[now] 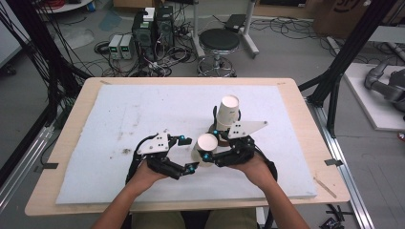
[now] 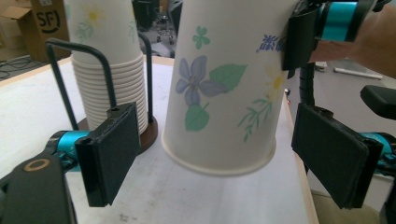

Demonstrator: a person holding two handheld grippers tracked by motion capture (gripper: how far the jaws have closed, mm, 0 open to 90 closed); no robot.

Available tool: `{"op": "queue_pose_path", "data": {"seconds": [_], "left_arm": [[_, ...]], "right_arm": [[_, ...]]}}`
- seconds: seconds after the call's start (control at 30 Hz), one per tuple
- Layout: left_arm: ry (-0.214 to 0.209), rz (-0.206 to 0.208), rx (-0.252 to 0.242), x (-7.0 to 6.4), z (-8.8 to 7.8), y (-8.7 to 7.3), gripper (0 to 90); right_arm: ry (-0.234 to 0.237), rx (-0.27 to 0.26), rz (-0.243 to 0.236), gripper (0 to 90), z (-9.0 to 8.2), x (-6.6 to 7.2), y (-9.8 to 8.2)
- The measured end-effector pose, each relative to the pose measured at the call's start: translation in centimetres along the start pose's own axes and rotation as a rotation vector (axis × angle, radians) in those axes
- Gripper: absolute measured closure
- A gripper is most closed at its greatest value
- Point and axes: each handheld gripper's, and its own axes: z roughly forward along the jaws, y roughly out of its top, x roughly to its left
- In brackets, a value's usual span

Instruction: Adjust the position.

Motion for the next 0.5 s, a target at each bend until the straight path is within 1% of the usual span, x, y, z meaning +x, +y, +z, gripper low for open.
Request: {"op": "queue_pose_path", "data": {"seconds": [0.13, 0.2, 0.23, 0.3, 0.37, 0.5], "left_arm": [[-0.007, 0.005, 0.003, -0.02, 0.37, 0.05, 15.7], [-0.010, 0.003, -0.003, -0.07, 0.56, 0.05, 16.2], [-0.013, 0.005, -0.003, -0.10, 0.62, 0.05, 17.1], [-0.024, 0.012, -0.003, -0.17, 0.74, 0.02, 19.9], [-0.041, 0.020, -0.002, -0.18, 0.77, -0.01, 23.0], [-0.047, 0.026, -0.005, -0.19, 0.72, -0.02, 28.0]], "right_arm": [[0.023, -0.008, 0.010, 35.6, 0.17, 0.13, 0.04], [0.026, -0.013, 0.011, 35.6, 0.22, 0.13, 0.04], [0.027, -0.013, 0.012, 35.6, 0.25, 0.15, 0.04], [0.045, -0.022, 0.020, 35.6, 0.38, 0.19, 0.04], [0.054, -0.025, 0.021, 35.7, 0.42, 0.22, 0.07], [0.057, -0.027, 0.026, 36.0, 0.48, 0.13, 0.03]]}}
